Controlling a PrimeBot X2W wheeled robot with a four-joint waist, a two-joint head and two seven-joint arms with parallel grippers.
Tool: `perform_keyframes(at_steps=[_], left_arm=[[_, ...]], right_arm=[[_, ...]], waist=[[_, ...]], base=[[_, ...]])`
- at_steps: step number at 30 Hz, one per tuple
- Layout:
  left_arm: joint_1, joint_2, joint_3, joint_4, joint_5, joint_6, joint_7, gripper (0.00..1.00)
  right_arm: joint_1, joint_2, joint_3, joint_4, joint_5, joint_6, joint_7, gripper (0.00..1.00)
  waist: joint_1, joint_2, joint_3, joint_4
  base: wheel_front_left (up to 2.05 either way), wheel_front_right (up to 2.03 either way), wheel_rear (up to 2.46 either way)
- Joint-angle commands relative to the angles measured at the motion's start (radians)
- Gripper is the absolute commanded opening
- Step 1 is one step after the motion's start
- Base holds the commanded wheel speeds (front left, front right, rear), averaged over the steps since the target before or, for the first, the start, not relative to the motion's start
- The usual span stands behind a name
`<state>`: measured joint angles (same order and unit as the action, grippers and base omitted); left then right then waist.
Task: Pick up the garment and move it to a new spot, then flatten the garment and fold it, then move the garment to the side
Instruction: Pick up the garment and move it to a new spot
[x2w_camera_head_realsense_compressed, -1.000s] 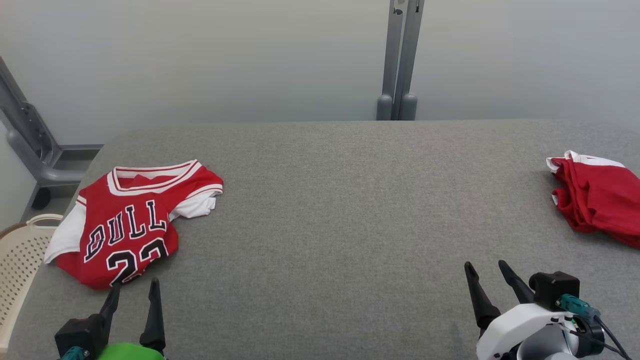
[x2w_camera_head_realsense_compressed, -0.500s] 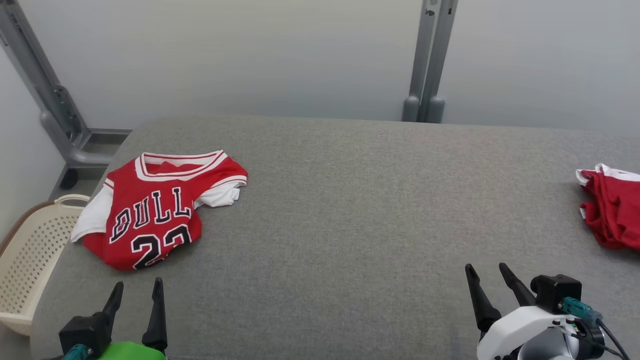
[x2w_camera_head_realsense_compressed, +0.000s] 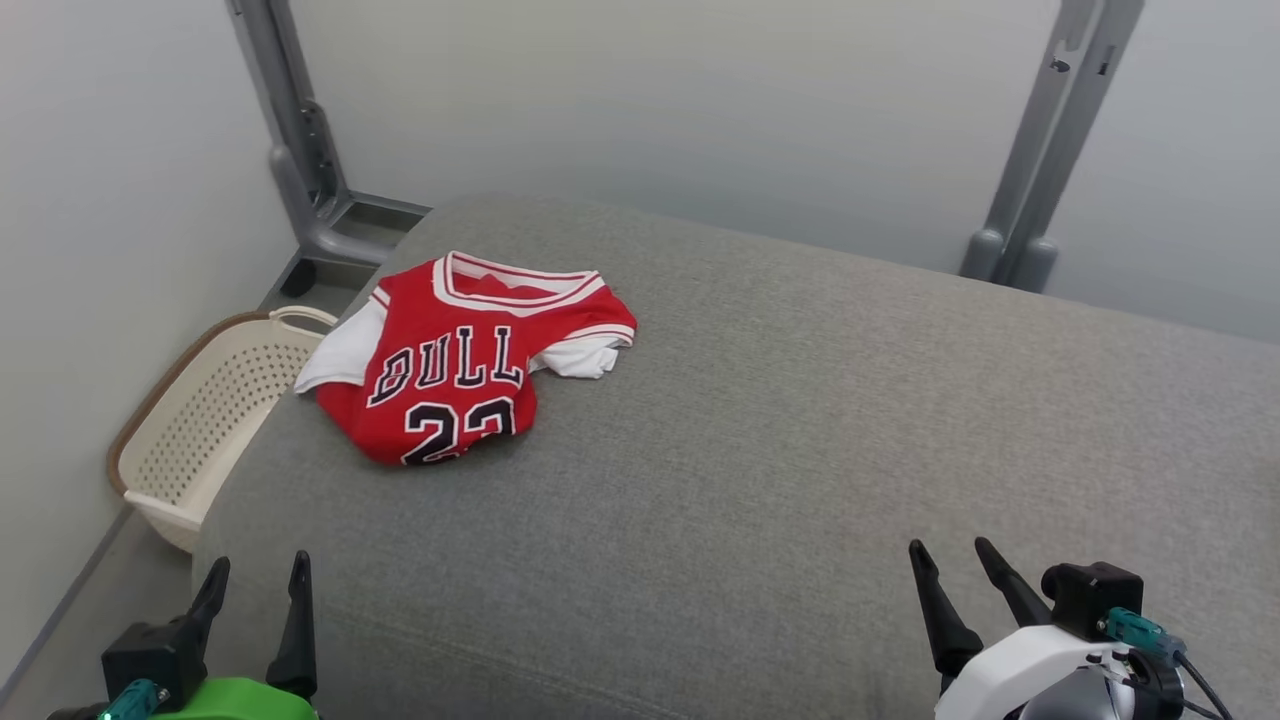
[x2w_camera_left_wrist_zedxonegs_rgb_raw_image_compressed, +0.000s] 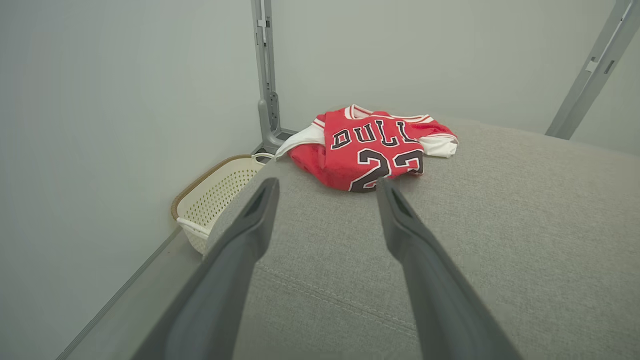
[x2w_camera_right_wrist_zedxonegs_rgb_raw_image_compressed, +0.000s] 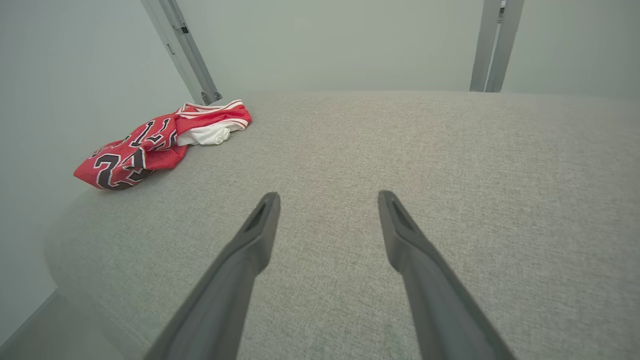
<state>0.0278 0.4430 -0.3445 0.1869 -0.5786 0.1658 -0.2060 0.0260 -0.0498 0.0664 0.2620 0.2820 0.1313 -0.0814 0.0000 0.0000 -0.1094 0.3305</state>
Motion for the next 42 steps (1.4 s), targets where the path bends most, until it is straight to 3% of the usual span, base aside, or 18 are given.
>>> perform_keyframes(at_steps=[1,9,18,21,29,37,42], left_arm=[[0.011,0.008,0.002,-0.008,0.001,0.005,0.004,1.0],[0.02,0.017,-0.003,-0.022,-0.006,0.005,0.011,1.0],[-0.033,0.008,-0.005,-0.028,-0.026,-0.003,0.045,1.0],[-0.104,0.005,-0.026,-0.005,-0.04,-0.021,0.127,1.0],[-0.432,-0.048,-0.091,0.18,-0.108,-0.043,0.501,1.0],[-0.678,-0.065,-0.121,0.34,-0.112,-0.058,0.691,1.0],[-0.803,-0.068,-0.11,0.412,-0.133,-0.084,0.747,1.0]], right_arm=[[-0.01,-0.001,0.004,0.006,0.008,-0.001,-0.011,1.0],[-0.021,-0.002,0.027,0.023,0.007,-0.001,-0.019,1.0],[-0.029,-0.002,0.037,0.012,-0.018,-0.001,-0.011,1.0],[-0.037,-0.002,0.042,-0.004,-0.028,-0.001,0.005,1.0],[-0.054,-0.002,0.034,-0.1,-0.112,-0.001,0.09,1.0],[-0.095,-0.008,0.068,-0.199,-0.168,-0.001,0.156,1.0],[-0.139,-0.037,0.097,-0.264,-0.19,-0.001,0.196,1.0]], waist=[[0.0,0.0,0.002,0.07],[0.0,0.0,0.013,0.115],[0.0,0.0,0.025,0.104],[0.0,0.0,0.039,0.089],[0.0,0.0,0.136,0.027],[0.0,0.0,0.259,-0.061],[0.0,0.0,0.361,-0.118]], base=[[0.0,0.0,0.0],[0.0,0.0,0.0],[0.0,0.0,0.0],[0.0,0.0,0.0],[0.0,0.0,0.0],[0.0,0.0,0.0],[0.0,0.0,0.0]])
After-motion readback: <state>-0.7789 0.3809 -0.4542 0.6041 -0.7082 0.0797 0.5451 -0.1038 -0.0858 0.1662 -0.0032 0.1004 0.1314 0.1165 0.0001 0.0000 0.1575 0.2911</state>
